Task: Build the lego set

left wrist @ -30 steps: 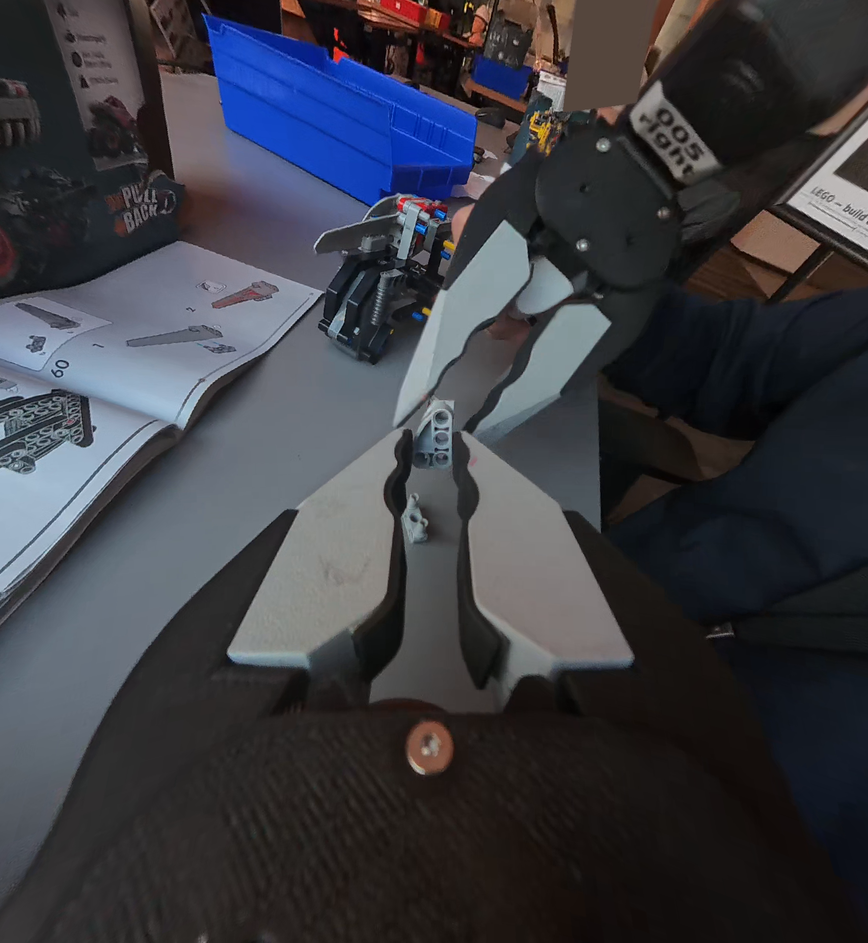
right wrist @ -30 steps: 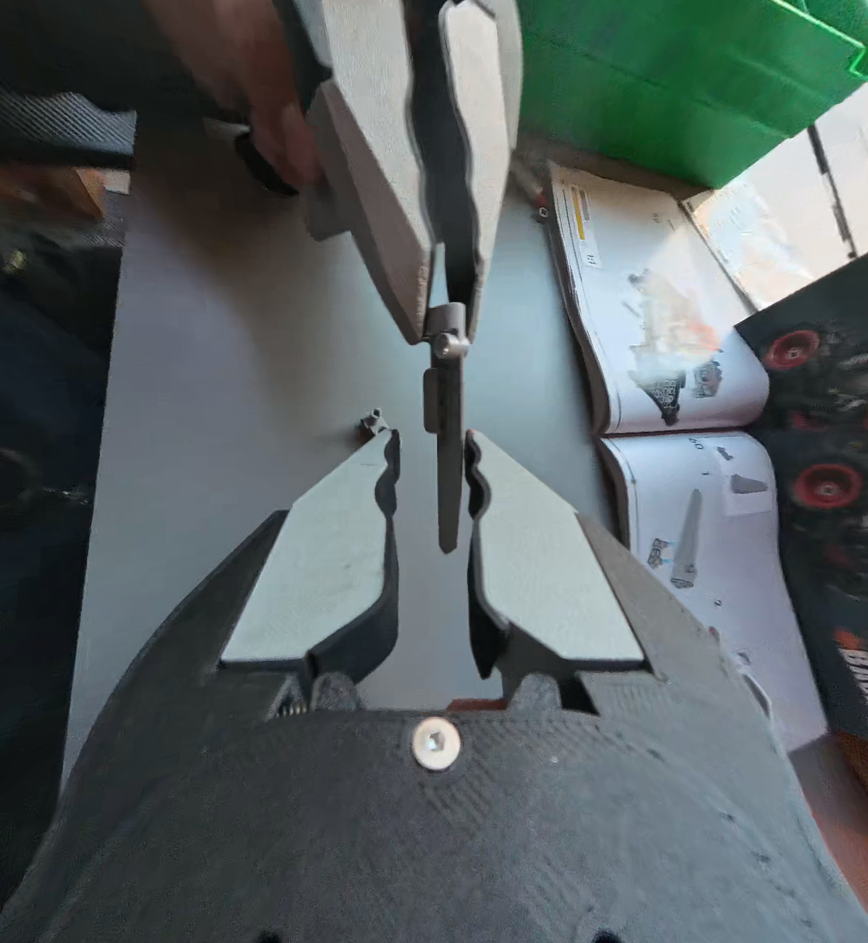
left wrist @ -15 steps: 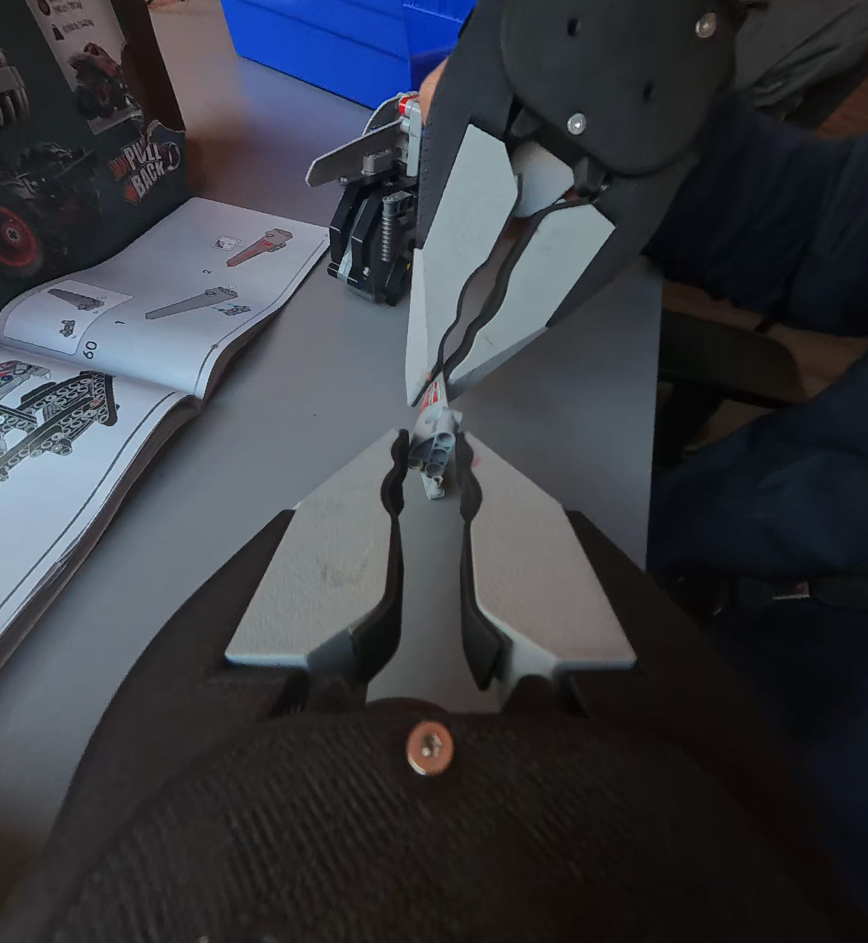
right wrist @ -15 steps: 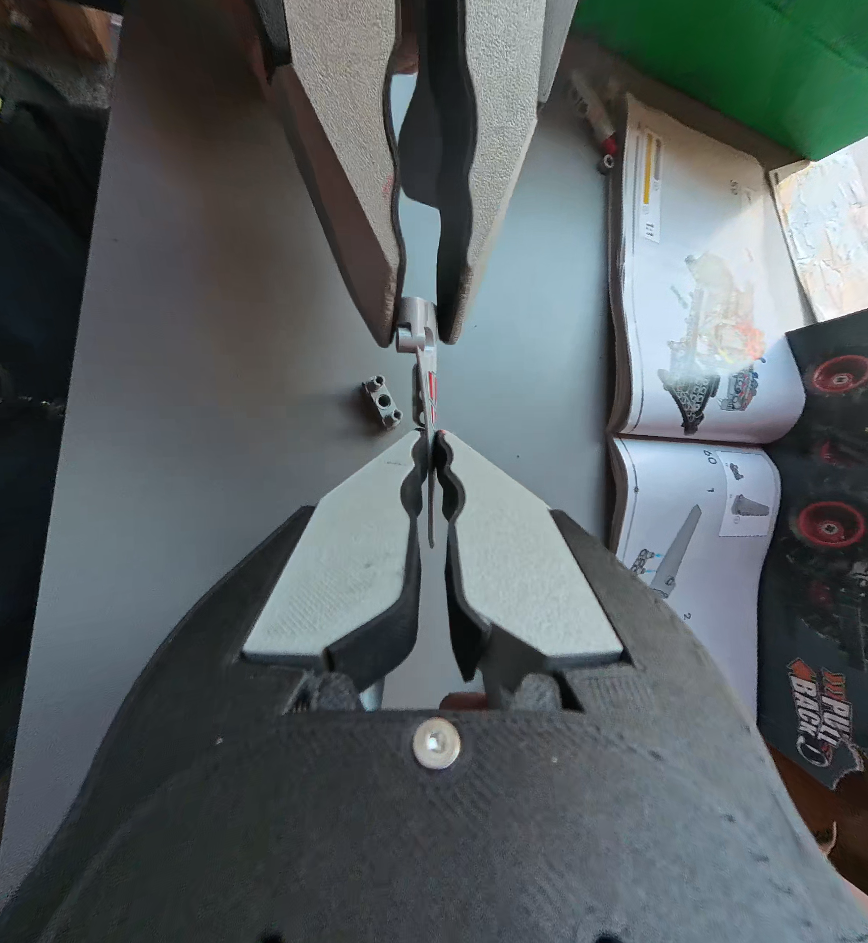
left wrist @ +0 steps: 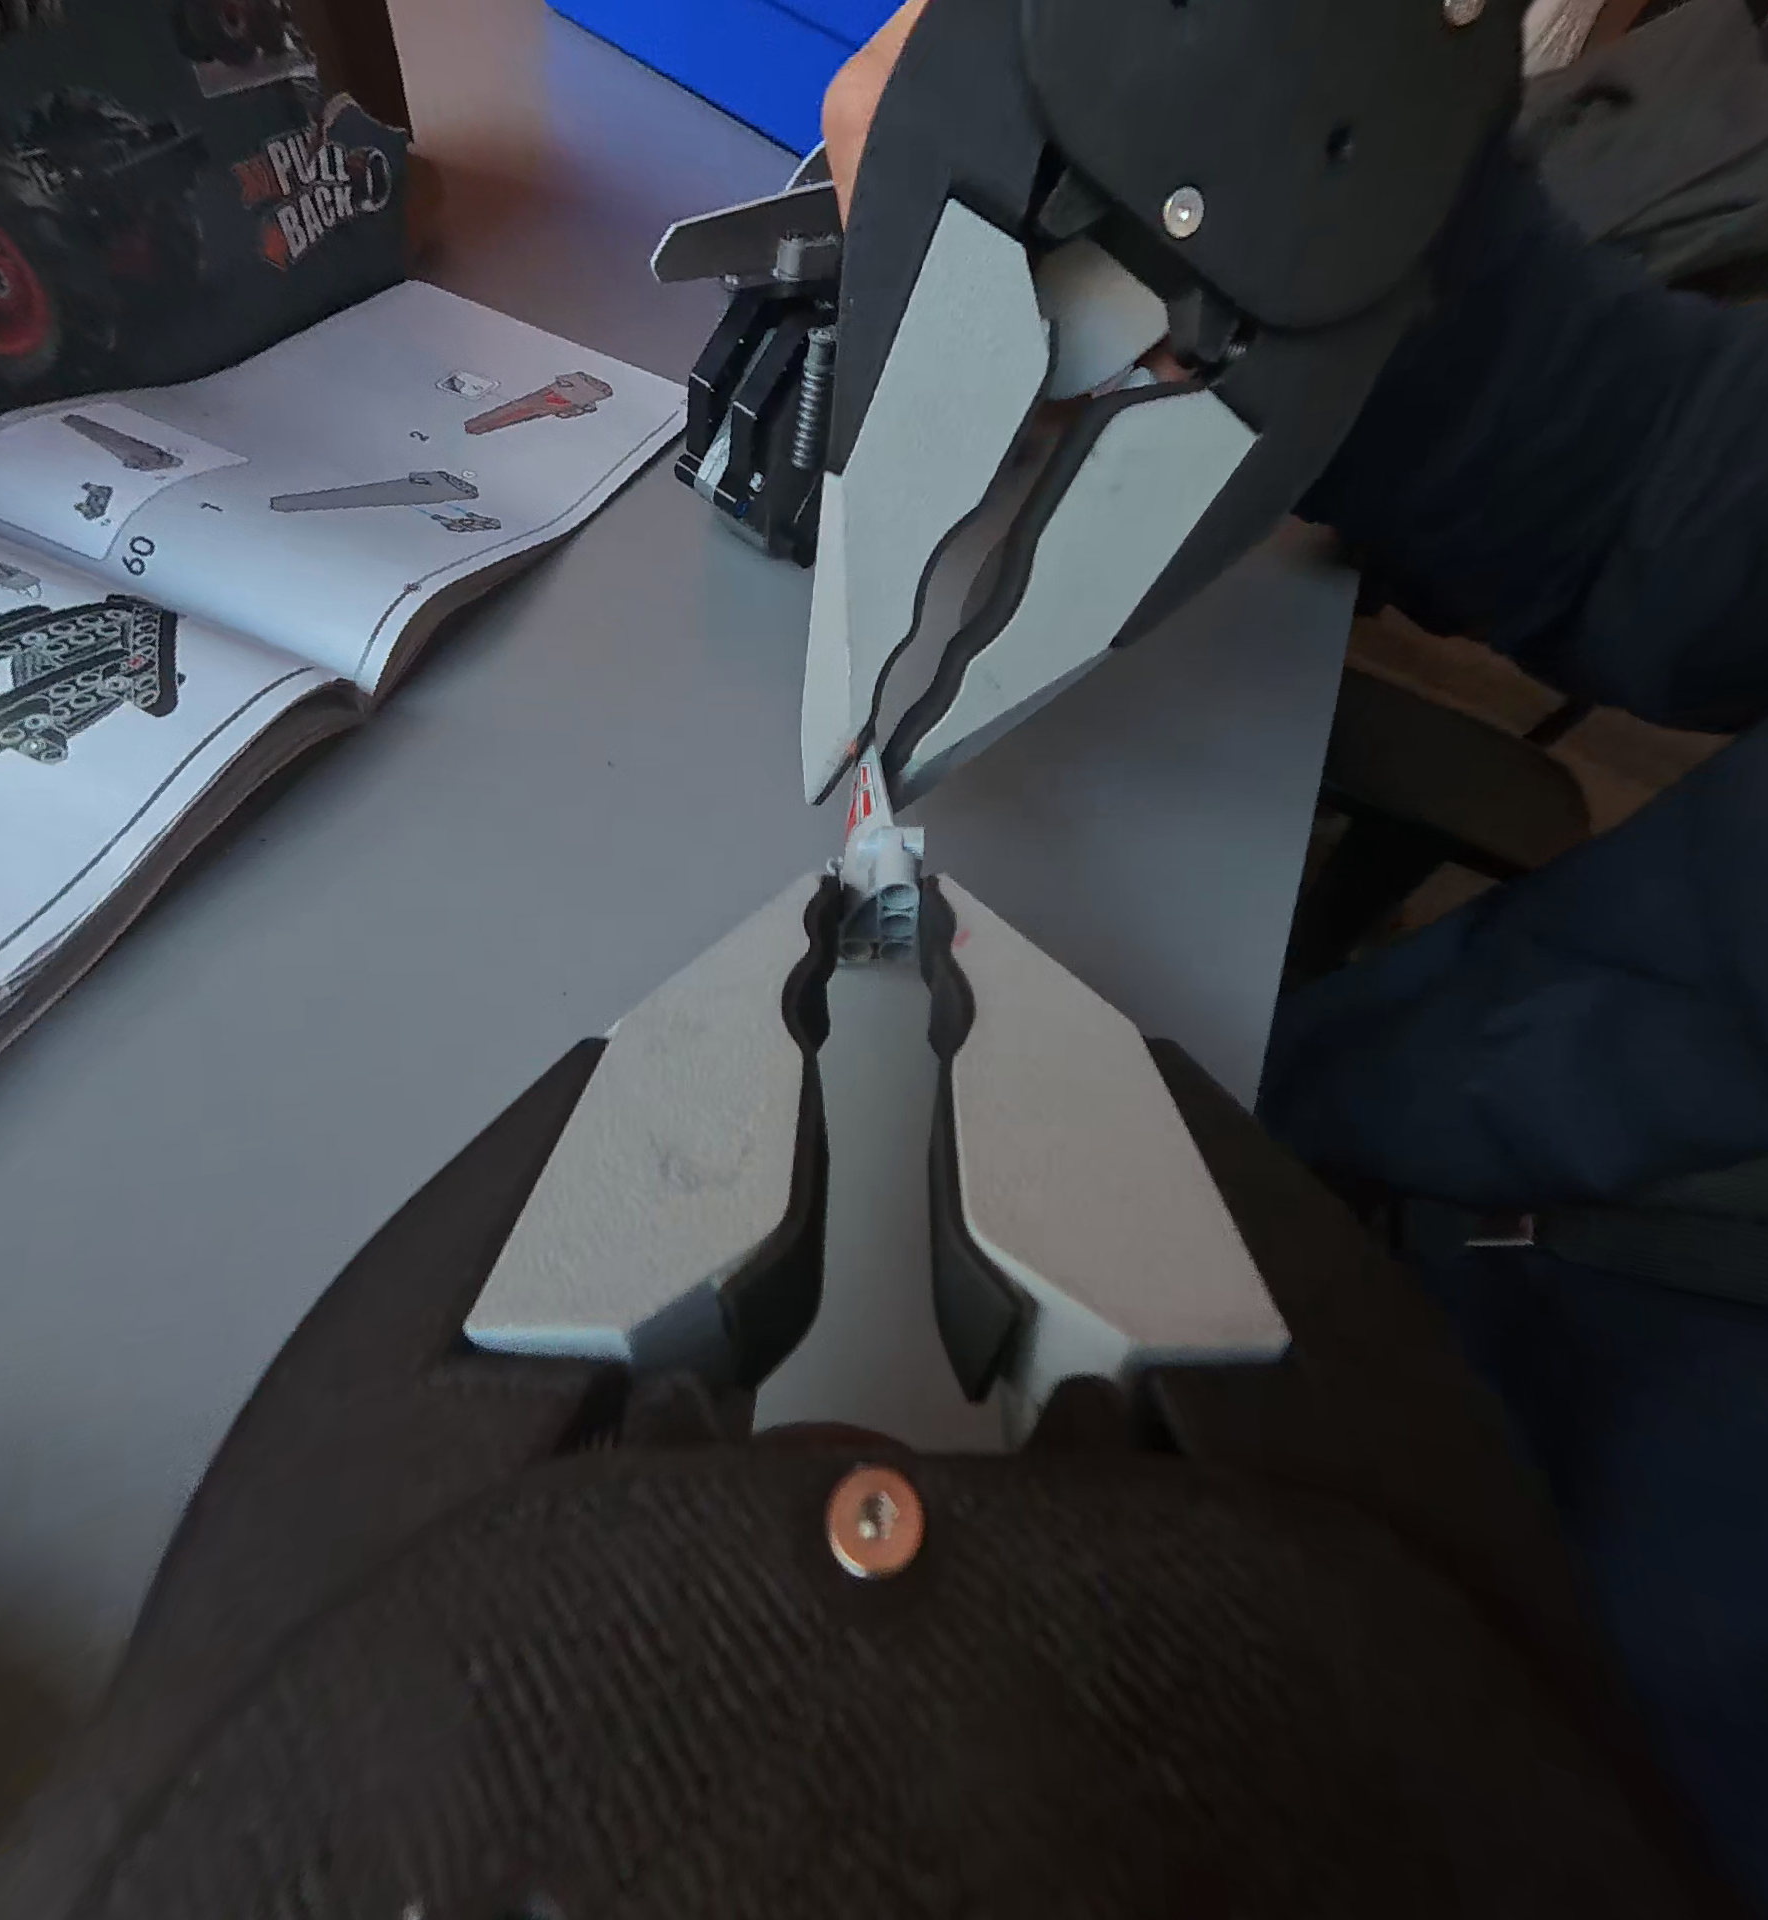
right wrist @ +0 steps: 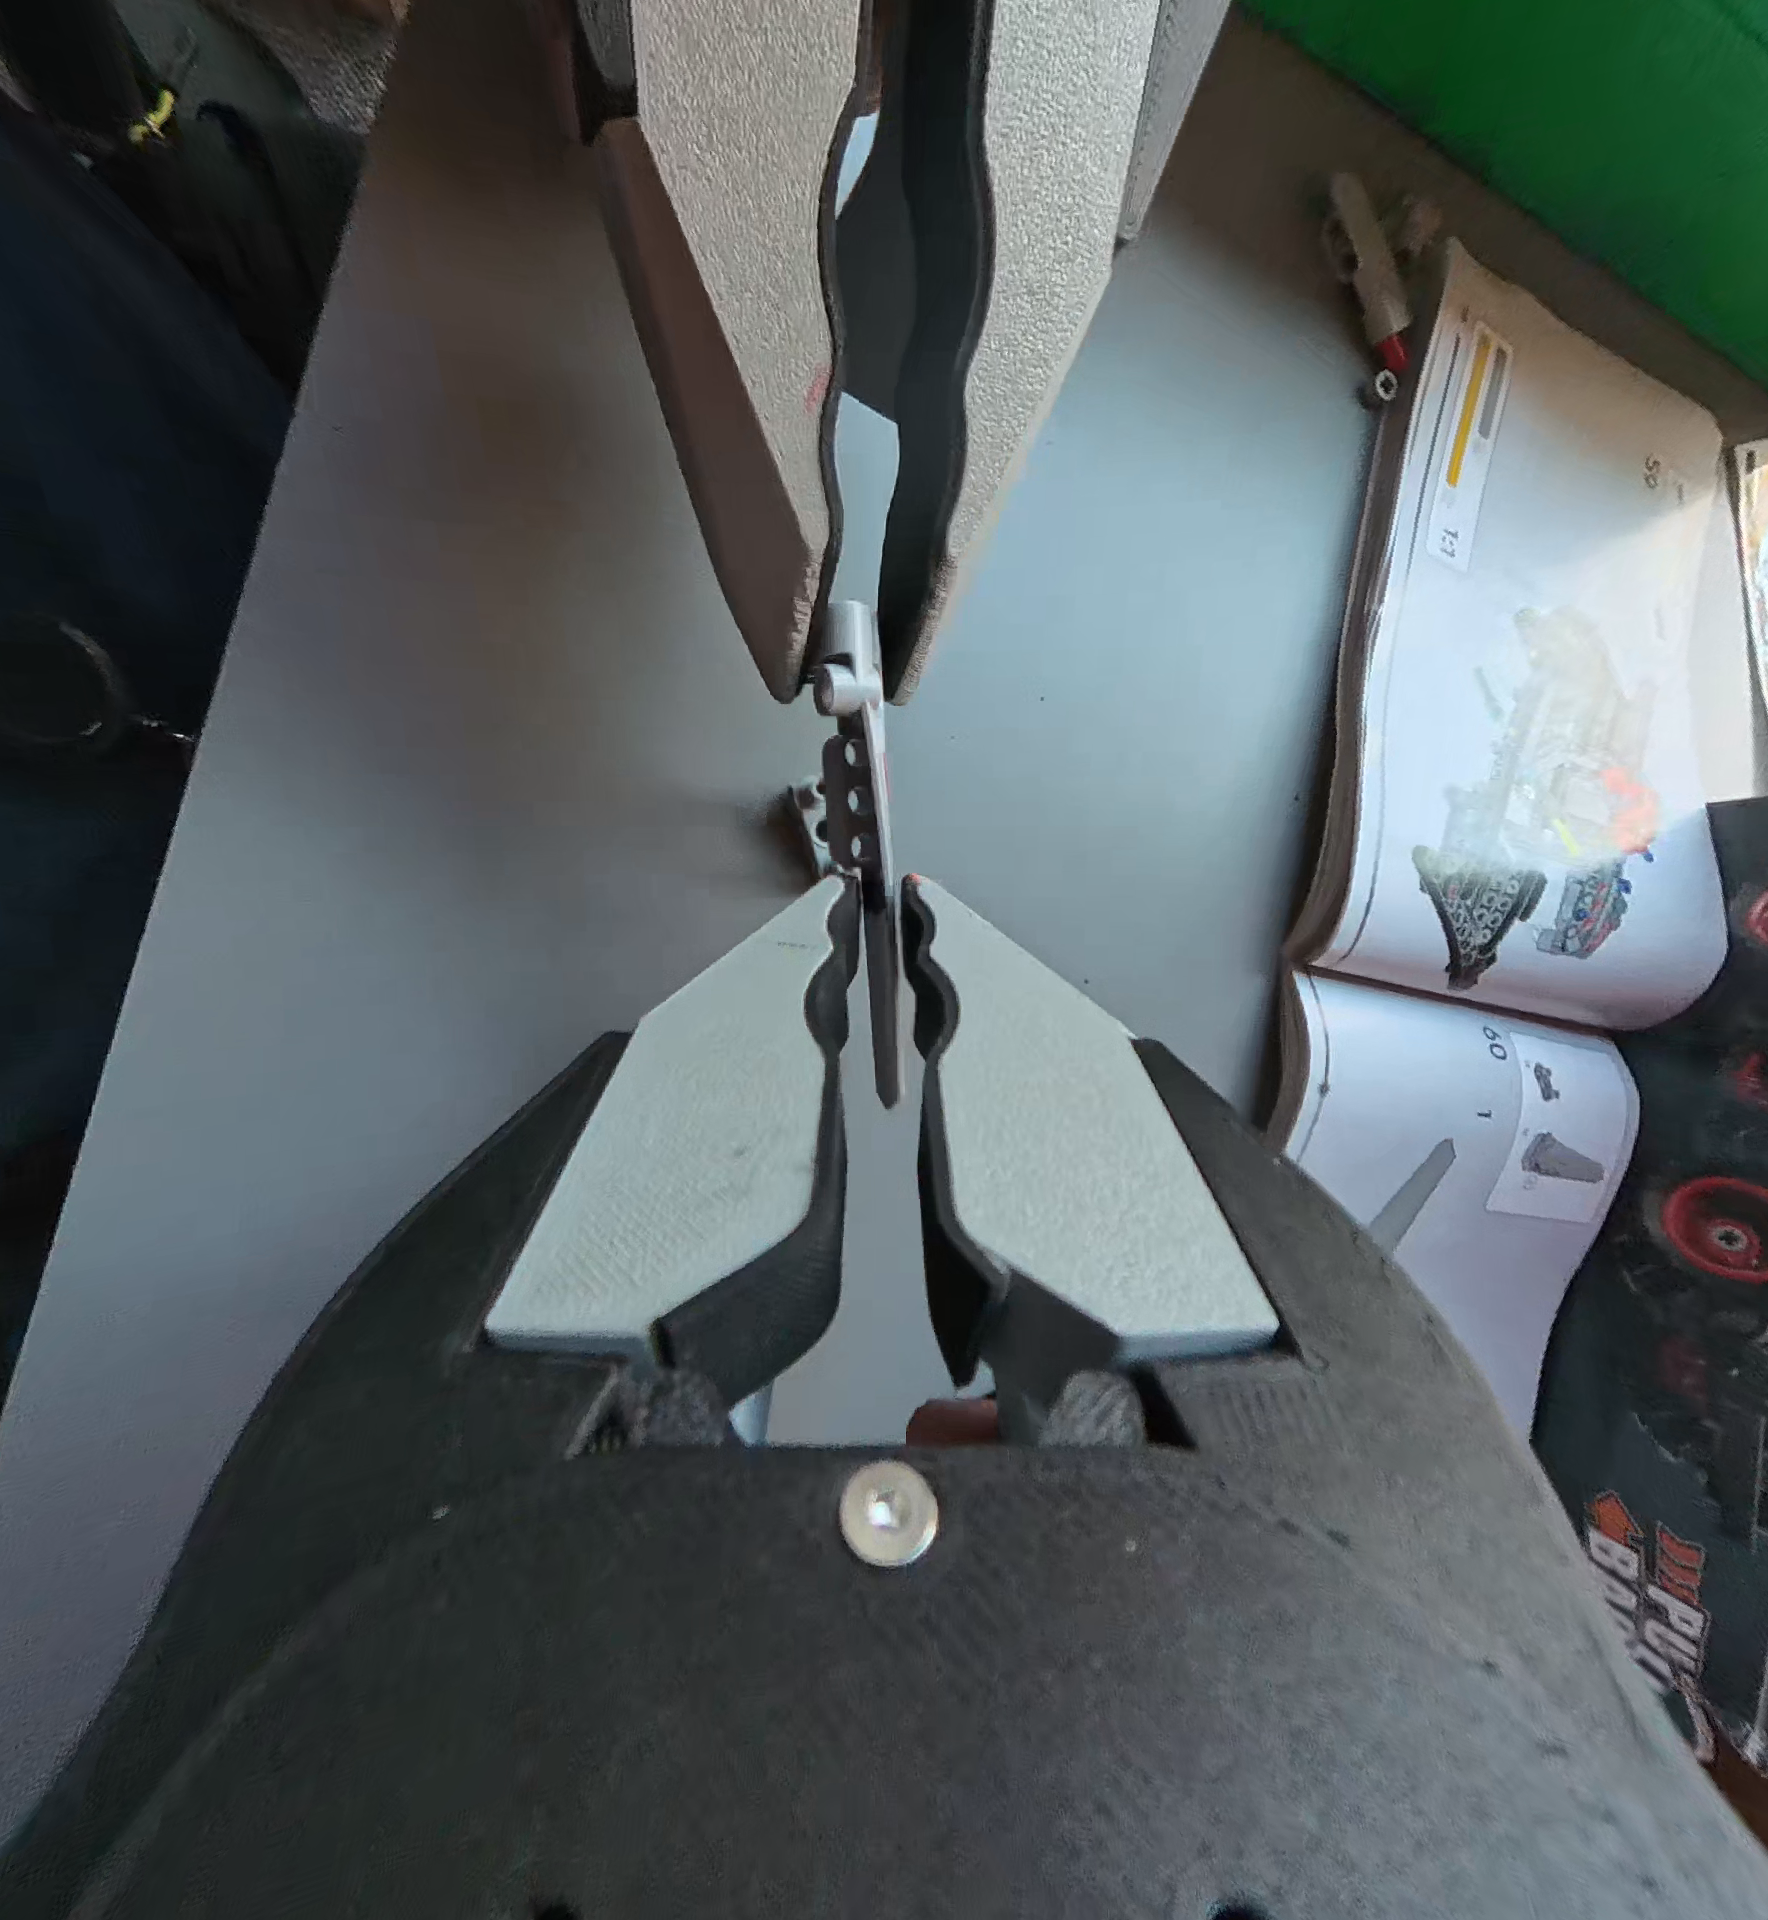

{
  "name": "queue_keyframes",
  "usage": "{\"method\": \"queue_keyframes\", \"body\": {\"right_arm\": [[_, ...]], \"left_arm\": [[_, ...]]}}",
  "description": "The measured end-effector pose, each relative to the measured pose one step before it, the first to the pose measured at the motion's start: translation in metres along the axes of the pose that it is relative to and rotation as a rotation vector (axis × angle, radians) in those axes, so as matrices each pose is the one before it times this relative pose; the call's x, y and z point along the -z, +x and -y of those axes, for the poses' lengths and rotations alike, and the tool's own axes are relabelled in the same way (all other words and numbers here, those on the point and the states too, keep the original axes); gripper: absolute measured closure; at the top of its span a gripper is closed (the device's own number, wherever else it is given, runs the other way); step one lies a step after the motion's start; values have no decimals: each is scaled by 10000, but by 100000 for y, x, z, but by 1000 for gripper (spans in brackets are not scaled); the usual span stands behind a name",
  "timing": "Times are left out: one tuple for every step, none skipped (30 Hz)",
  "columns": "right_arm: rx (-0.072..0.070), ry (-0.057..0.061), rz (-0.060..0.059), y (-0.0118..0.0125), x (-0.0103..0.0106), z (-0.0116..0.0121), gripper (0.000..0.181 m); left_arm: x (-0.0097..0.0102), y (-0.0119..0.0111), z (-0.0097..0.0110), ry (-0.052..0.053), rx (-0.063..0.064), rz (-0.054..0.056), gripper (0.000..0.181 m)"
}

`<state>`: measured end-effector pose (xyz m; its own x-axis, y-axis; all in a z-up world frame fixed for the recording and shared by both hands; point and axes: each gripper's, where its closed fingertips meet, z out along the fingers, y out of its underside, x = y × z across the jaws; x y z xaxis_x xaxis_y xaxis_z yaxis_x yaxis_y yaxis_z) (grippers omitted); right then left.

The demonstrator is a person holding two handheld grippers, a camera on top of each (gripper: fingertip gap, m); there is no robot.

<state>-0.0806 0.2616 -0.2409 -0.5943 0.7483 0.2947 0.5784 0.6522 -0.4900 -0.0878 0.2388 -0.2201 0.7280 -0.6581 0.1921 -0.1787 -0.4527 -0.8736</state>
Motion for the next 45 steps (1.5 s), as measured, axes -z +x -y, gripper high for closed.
{"method": "queue_keyframes", "body": {"right_arm": [[24, 104, 126, -116, 29, 93, 177], [29, 64, 100, -62, -18, 53, 179], [33, -26, 67, 0, -112, -62, 180], [42, -106, 62, 33, -151, -145, 180], [56, -145, 72, 31, -149, -172, 180], [61, -139, 47, 64, -102, -142, 180], [48, -103, 51, 57, -52, -99, 180], [38, -51, 69, 19, -2, -30, 181], [64, -29, 52, 5, -4, -12, 181], [102, -29, 27, 5, -9, -34, 181], [112, -30, 48, -47, -10, -36, 181], [87, -36, 54, -24, 15, -48, 181], [54, -32, 60, 21, 28, -49, 181], [22, -17, 118, -6, 34, -37, 181], [-15, -13, 175, -50, 17, -32, 181], [-44, -16, 168, -36, 2, -30, 181], [-55, -17, 120, -4, -57, -29, 181], [-73, -16, 77, 0, -97, -37, 181], [-87, -30, 94, -96, -93, -34, 181], [-59, -29, 90, -132, -51, 3, 181], [-4, 15, 19, -81, 10, 46, 181], [27, 77, -72, 28, 68, 79, 180], [9, 107, -137, 142, 104, 87, 177], [-2, 86, -141, 178, 86, 42, 173], [22, 65, -60, 83, 55, 14, 173], [56, 28, -51, 67, -7, 13, 174], [94, -5, -96, 109, -57, 1, 173], [123, -34, -56, 21, -103, 7, 172], [108, -73, -9, -36, -104, -22, 171], [63, -74, -4, 12, -73, -15, 171], [34, -33, 11, 23, -17, 29, 170], [13, 11, 51, -7, 46, 63, 169], [-4, 47, 81, -47, 70, 98, 168], [-1, 85, 82, -67, 79, 115, 169], [18, 103, 73, -72, 70, 128, 169], [30, 79, 62, -48, 25, 80, 170], [17, 48, 90, -81, -29, 44, 172], [-5, 23, 123, -104, -70, 39, 173], [-12, 2, 103, -60, -77, 20, 174], [8, -8, 72, -10, -41, 21, 175], [24, -12, 68, -8, 10, 19, 176], [15, -13, 78, -25, 28, 26, 176], [8, -20, 83, -31, 22, 16, 176], [21, -33, 80, -22, -2, -3, 177], [36, -48, 55, -9, -29, -24, 177]], "left_arm": [[22, 24, -164, -71, -35, 116, 169], [-17, 20, -140, -78, -82, 108, 169], [-62, -59, -107, -73, -27, 103, 169], [-125, -106, -147, -120, 49, 65, 169], [-151, -98, -166, -145, 114, 8, 169], [-136, -82, -95, -97, 176, -19, 169], [-102, -27, -56, -67, 88, -31, 169], [-75, 13, -76, -67, 4, -17, 168], [-45, -57, -14, -30, 14, 51, 168], [-46, -50, 67, 30, 22, 56, 167], [-54, 61, 5, -19, -24, -25, 167], [-56, 46, -6, -15, -28, -4, 168], [-43, -16, 33, 7, -31, 35, 168], [-48, 44, 23, -3, -46, -4, 168], [-63, 100, -40, -46, -38, -57, 168], [-62, 69, -78, -70, -11, -48, 168], [-51, -24, -70, -57, 29, -5, 169], [-21, -58, -72, -47, 59, 12, 169], [1, -41, -54, -29, 85, 7, 169], [21, 71, -3, 15, 67, -41, 170], [54, 68, 20, 39, 23, -20, 170], [75, 15, 74, 74, 12, 19, 169], [66, 15, 46, 50, 29, -9, 170], [25, 42, 27, 38, 63, -49, 170], [13, -7, 21, 20, 56, -25, 170], [8, -94, 30, 18, 37, 40, 170], [-8, -104, -5, -8, 45, 40, 170], [-16, -49, -18, -14, 47, 6, 170], [-18, -32, -25, -20, 36, -6, 170], [-18, -93, -14, -11, 46, 37, 170], [-24, -66, -18, -19, 58, 25, 170], [-25, -10, -40, -15, 112, -10, 170], [3, 15, 31, 34, 104, -15, 170], [-2, 20, 0, 15, 69, 0, 170], [-29, 42, -74, -31, 47, -4, 170], [-38, 34, -17, -5, 32, 15, 170], [-23, -1, -32, -19, 3, 37, 170], [-38, -45, -57, -38, 9, 57, 170], [-16, -38, -13, -10, 12, 38, 170], [34, -24, 27, 28, 31, 9, 170], [15, 6, -12, 7, 44, -14, 170], [28, 30, -8, 13, 41, -23, 170], [10, 7, -7, 14, 43, -6, 170], [-20, 15, -45, -28, 20, -13, 170], [-49, -28, -70, -54, -20, 15, 169]]}}
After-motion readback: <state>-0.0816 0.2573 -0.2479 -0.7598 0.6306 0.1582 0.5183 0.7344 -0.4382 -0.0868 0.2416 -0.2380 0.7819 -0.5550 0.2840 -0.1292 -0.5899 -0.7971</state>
